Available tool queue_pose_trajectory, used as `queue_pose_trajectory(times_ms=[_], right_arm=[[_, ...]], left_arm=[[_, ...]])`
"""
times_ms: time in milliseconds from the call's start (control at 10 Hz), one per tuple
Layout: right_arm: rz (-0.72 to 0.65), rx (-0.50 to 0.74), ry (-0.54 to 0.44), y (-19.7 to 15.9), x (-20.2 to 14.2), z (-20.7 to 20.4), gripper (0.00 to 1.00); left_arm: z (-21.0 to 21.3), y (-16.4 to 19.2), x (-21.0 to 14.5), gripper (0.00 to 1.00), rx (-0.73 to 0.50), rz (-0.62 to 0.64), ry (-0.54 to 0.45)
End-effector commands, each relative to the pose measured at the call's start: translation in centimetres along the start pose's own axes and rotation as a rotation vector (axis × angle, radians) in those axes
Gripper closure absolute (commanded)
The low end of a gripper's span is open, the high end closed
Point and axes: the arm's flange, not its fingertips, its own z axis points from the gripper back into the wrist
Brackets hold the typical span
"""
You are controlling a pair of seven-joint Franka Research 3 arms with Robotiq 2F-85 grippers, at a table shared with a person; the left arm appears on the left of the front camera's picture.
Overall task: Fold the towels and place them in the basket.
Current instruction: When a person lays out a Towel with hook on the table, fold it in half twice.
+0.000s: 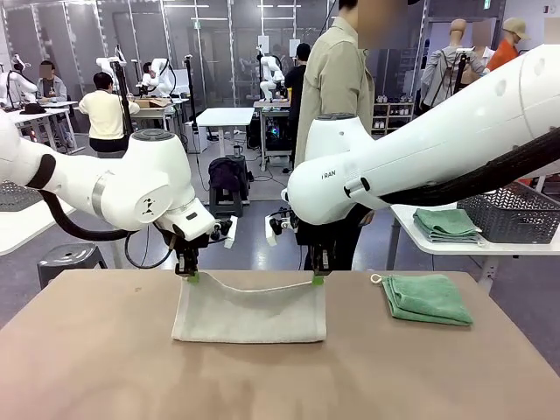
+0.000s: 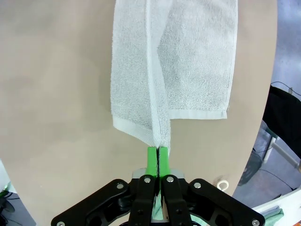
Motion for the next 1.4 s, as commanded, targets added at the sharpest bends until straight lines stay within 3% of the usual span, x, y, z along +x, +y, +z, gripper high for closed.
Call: queue_pose_trajectory(times_ms=[0,900,1300], right_arm=[[0.045,-0.006,-0.001,-1.6,0.3,-1.1,0.99],[0.026,0.016,0.014,-4.7,0.3,-5.4,0.99],[0.036,0.003,-0.008,-4.9,0.3,-6.3,0.99]], left_arm=[[-0.7,1.3,0.7,0.94,-0.008,0.007,0.037],[-6.1,3.8,-0.3,0.94,-0.052,0.081,0.112],[-7.2,3.5,-0.6,0.91,-0.032,0.070,0.093]])
